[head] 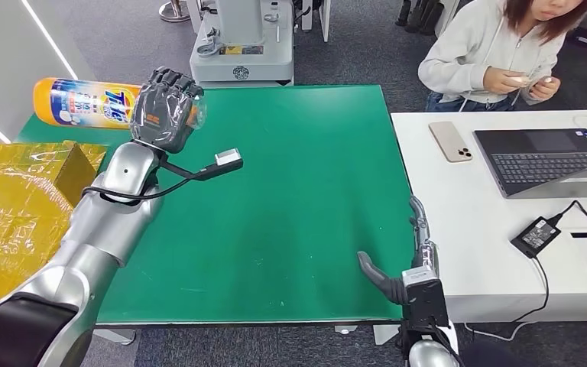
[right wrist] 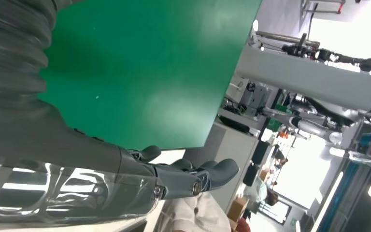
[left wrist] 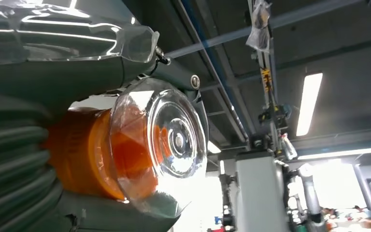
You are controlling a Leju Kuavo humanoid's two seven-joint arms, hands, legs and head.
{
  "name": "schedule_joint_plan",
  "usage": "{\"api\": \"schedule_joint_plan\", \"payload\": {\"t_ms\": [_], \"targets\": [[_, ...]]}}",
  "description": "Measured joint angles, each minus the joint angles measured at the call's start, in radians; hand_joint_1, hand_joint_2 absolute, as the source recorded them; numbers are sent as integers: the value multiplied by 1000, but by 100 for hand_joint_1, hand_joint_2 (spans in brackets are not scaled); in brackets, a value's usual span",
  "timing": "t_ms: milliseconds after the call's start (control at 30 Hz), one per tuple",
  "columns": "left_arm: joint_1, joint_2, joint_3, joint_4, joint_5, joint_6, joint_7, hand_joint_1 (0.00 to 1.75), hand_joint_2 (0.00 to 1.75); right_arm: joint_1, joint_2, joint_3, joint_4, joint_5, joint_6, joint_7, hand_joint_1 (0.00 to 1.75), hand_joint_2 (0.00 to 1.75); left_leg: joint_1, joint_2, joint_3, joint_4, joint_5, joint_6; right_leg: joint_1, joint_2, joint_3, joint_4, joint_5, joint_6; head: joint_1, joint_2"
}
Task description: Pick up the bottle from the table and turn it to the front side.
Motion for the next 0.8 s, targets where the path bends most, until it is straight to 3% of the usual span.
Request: {"api": "schedule_joint_plan", "payload": {"t_ms": [200, 333, 533, 800], "targets": [[-21, 85, -69, 25, -32, -28, 50, 175, 175, 55, -5, -19, -34, -16, -26, -7, 0, 175, 0, 0, 0, 0, 0, 0, 0, 0, 0, 0, 0, 0, 0, 0], [-10, 168, -107, 29, -33, -40, 74, 175, 175, 93, -4, -38, -66, -27, -9, 1, 0, 175, 0, 3, 0, -1, 0, 0, 0, 3, -1, 1, 0, 0, 0, 0], [41, 272, -116, 9, -33, -53, 84, 175, 175, 122, 1, -66, -92, -27, 21, 4, 0, 175, 0, 3, -1, -1, 0, -2, 0, 2, -3, 2, 0, -1, 0, 0], [169, 405, -89, -108, -31, -94, 66, 175, 175, 138, 19, -100, -100, -32, 63, 6, 0, 175, 0, 6, -2, -1, 0, -2, 0, 7, -4, 2, 0, -1, 0, 0]]}}
